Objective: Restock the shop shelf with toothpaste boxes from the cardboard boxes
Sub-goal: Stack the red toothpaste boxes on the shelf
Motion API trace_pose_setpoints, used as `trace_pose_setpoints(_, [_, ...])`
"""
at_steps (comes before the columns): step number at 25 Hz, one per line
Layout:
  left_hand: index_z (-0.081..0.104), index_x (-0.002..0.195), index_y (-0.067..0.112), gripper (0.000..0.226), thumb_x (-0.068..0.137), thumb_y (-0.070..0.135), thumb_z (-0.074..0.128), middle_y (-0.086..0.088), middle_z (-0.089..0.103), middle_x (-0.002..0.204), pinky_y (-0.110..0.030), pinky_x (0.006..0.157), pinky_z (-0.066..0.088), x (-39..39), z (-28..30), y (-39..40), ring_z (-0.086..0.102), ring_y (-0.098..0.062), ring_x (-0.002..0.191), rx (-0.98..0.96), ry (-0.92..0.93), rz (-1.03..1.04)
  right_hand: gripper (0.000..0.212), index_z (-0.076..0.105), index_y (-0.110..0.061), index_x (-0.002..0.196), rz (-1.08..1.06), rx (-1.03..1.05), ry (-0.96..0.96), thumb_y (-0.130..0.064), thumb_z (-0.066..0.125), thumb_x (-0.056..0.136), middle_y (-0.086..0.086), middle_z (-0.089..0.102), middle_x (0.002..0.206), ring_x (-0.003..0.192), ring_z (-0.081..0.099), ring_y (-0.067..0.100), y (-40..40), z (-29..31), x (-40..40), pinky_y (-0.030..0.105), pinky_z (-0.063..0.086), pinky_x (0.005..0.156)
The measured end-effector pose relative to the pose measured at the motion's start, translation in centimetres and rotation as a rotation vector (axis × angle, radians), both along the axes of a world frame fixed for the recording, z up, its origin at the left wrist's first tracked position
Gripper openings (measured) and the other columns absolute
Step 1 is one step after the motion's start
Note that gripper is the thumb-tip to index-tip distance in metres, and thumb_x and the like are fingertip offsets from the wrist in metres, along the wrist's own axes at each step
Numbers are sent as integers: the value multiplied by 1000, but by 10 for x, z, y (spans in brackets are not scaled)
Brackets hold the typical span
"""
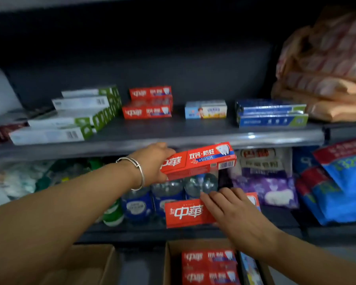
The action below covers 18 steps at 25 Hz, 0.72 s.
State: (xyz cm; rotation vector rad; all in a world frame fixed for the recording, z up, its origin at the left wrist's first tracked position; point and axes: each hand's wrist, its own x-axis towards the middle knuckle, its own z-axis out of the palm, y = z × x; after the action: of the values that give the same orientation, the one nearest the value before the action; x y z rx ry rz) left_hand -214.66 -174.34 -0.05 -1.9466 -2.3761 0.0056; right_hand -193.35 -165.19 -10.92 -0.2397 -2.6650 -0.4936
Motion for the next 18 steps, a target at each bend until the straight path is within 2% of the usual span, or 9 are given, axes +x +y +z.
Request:
trace_pose_setpoints(3, [54,118,20,47,75,25,71,-4,49,108,-32,87,47,-22,42,8,54,-22,99,37,38,9,95,49,-8,120,-7,51,71,-31,89,38,4,67,97,81,64,22,12,37,-25,37,57,68])
trace_pose_setpoints(9, [49,131,19,59,77,24,72,-5,50,120,-34,98,45,-85,93,29,53,-22,110,80,101,56,77,50,-5,124,6,159,212,-38,81,61,5,66,99,82,61,21,36,96,-94,35,53,70])
trace_pose_setpoints(12, [44,136,19,61,80,25,69,-5,48,126,-33,100,44,-115,112,46,51,-21,114,81,118,69,71,58,-5,117,15,177,221,-37,82,58,5,65,95,79,60,23,49,116,-137,35,52,69])
trace_pose_setpoints(16, [46,133,20,58,80,26,69,-4,48,118,-30,91,48,-155,132,71,51,-18,102,105,118,77,64,66,-12,105,46,147,187,-45,83,54,1,66,89,74,62,20,64,136,-194,33,55,65])
trace_pose_setpoints(18, [50,128,21,52,80,24,69,-3,48,112,-28,83,48,-174,139,81,52,-17,96,120,100,76,62,65,-12,106,35,88,148,-44,83,56,3,67,94,80,65,21,70,141,-222,36,57,71])
